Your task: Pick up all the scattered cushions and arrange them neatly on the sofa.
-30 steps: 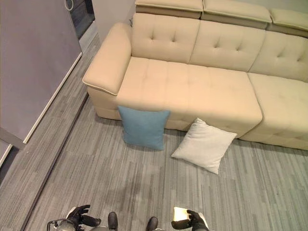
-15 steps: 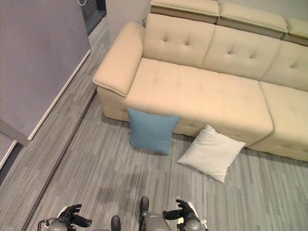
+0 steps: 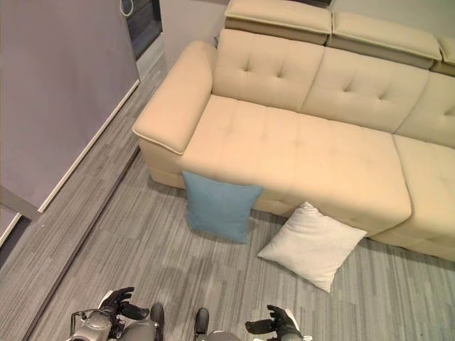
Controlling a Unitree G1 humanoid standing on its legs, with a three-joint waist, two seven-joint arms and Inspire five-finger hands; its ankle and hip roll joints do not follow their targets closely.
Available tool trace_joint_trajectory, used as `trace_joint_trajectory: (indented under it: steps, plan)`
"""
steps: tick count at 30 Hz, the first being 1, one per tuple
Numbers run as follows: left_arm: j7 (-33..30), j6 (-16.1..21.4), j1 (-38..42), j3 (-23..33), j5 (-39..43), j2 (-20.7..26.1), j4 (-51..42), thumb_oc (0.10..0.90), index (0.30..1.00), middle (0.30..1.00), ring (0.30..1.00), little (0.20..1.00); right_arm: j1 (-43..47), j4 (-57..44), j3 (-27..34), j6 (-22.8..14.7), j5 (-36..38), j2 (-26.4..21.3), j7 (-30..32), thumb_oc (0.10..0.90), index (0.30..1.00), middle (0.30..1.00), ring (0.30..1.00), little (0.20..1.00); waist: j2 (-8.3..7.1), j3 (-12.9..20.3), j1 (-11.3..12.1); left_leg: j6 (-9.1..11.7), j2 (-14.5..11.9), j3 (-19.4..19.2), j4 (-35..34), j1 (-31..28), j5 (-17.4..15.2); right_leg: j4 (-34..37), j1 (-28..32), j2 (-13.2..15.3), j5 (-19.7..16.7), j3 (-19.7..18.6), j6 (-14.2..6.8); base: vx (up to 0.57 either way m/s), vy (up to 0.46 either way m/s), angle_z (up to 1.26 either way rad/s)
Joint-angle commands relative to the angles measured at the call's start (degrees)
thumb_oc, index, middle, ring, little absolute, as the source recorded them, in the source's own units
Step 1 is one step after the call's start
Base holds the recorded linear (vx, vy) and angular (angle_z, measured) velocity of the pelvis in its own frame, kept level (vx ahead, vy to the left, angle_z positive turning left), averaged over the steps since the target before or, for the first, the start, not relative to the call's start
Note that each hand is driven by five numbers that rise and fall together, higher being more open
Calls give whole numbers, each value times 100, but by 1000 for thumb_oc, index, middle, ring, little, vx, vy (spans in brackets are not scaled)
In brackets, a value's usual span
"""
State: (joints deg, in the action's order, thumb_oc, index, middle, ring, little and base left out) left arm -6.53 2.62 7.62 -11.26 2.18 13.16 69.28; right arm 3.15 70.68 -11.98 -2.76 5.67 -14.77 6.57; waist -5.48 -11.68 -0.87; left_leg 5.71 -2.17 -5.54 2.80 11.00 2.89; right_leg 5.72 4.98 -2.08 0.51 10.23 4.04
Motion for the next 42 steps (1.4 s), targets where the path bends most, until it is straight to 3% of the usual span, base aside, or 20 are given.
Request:
trace_joint_trajectory:
  steps: [1, 4, 7, 10, 12, 14, 15, 16, 20, 25, 26, 28, 30, 32, 37, 39, 42]
  plan:
    - [-43, 92, -214, -164, -71, 86, 160, 800, 900, 900, 900, 900, -115, -95, 93, -108, 178, -183, 35, 800, 900, 900, 900, 900, 82, 223, 87, -407, 218, 47, 305, -130, -228, -525, 121, 151, 574, -553, -623, 236, 133, -25]
    - [-37, 68, -284, -127, -101, 83, 209, 800, 900, 900, 900, 900, -115, -105, 137, -118, 227, -142, 36, 800, 900, 900, 900, 900, 85, 302, 105, -461, 288, 18, 208, -278, -274, -638, 142, 228, 584, -596, -699, 204, 131, -61]
    - [-35, 58, -344, -46, -71, 132, 197, 800, 900, 900, 900, 900, -78, -227, 168, -123, 224, -107, 3, 800, 900, 900, 900, 900, 142, 356, 144, -630, 377, -75, -10, -641, -415, -1350, -83, 395, 514, -617, -928, 215, 168, -38]
    - [-46, 48, -322, -59, -49, 203, 145, 800, 900, 900, 900, 900, 20, -344, 124, -99, 191, -121, 2, 800, 900, 900, 900, 900, 221, 210, 63, -800, 395, -104, 25, -794, -545, -2420, -649, 514, 101, -634, -1140, 81, 103, -20]
    - [-48, 54, -312, -68, -33, 228, 129, 800, 900, 900, 900, 900, 43, -406, 127, -104, 175, -110, 11, 800, 900, 900, 900, 900, 301, 153, 41, -845, 357, -111, 56, -862, -617, -2825, -947, 591, 61, -525, -1167, 78, 82, 16]
    - [-38, 56, -301, -62, -43, 242, 139, 800, 900, 900, 900, 900, 100, -426, 113, -115, 129, -144, 35, 800, 900, 900, 900, 900, 350, 151, 33, -837, 348, -144, 6, -1097, -765, -2357, -1010, 764, 247, -119, -1032, 235, 4, -4]
    - [-32, 51, -317, -40, -66, 233, 176, 800, 900, 900, 900, 900, 143, -418, 89, -108, 74, -163, 49, 800, 900, 900, 900, 900, 361, 162, 59, -808, 304, -212, -18, -1229, -855, -1889, -1091, 911, 176, 227, -996, 280, -88, -42]
    - [-31, 49, -327, -34, -80, 230, 202, 800, 900, 900, 900, 900, 162, -424, 69, -98, 53, -176, 50, 800, 900, 900, 900, 900, 350, 169, 42, -797, 320, -210, -42, -1308, -882, -1688, -1171, 936, 83, 280, -1005, 240, -98, -63]
    - [-7, 71, -311, -56, -147, 232, 262, 800, 900, 900, 900, 900, 136, -452, 45, -66, 6, -242, 34, 800, 900, 900, 900, 900, 342, 107, -125, -730, 363, -102, -128, -1621, -978, -1319, -1403, 841, -167, 145, -1099, 161, -82, -27]
    - [-4, 90, -321, -64, -121, 172, 248, 800, 900, 900, 900, 900, 48, -391, 41, -75, -16, -268, 43, 800, 900, 900, 900, 900, 308, 179, -148, -635, 315, -50, -34, -1707, -1095, -1113, -1114, 722, -74, 109, -952, 140, -168, 19]
    - [-4, 110, -269, -38, 0, 107, 221, 800, 900, 900, 900, 900, 7, -318, 99, -112, 79, -274, 49, 800, 900, 900, 900, 900, 288, 219, -173, -407, 149, -128, 246, -1588, -1001, -935, -865, 608, 29, 162, -823, 141, -273, 18]
    - [-4, 110, -269, -39, 0, 107, 221, 800, 900, 900, 900, 900, 7, -317, 99, -112, 79, -274, 48, 800, 900, 900, 900, 900, 289, 220, -178, -404, 146, -122, 257, -1581, -1005, -929, -862, 607, 26, 168, -821, 61, -140, 36]
    - [0, 128, -164, -111, 74, 81, 107, 800, 900, 900, 900, 900, 18, -328, 93, -164, 166, -298, 66, 800, 900, 900, 900, 900, 196, 116, -179, -226, -30, -183, 1235, -1075, -693, -796, -659, 552, 79, 196, -666, 46, -207, 16]
    - [-2, 137, -137, -133, 168, 78, 33, 800, 900, 900, 900, 900, 23, -344, 44, -158, 183, -334, 57, 800, 900, 900, 900, 900, 149, 55, -111, -260, -32, -102, 1498, -781, -658, -737, -520, 498, 178, 137, -573, 80, -167, 17]
    - [-24, 121, -171, -157, 106, 78, 60, 800, 900, 900, 900, 900, 1, -333, 52, -168, 175, -371, 81, 800, 900, 900, 900, 900, 127, 85, -66, -307, 9, -80, 1121, -643, -766, -623, -381, 502, 250, 123, -614, 111, -19, -4]
    - [-48, 110, -204, -155, 86, 80, 82, 800, 900, 900, 900, 900, -4, -349, 40, -189, 167, -383, 108, 800, 900, 900, 900, 900, 189, 88, 1, -268, -5, -31, 583, -502, -495, -566, -230, 421, 334, 49, -636, 167, 56, 6]
    - [-52, 121, -258, -144, 88, 88, 73, 800, 900, 900, 900, 900, -23, -395, 20, -203, 160, -356, 93, 800, 900, 900, 900, 900, 231, 77, 51, -262, 45, 101, 389, -539, -399, -609, -160, 366, 410, -41, -636, 116, 65, -15]
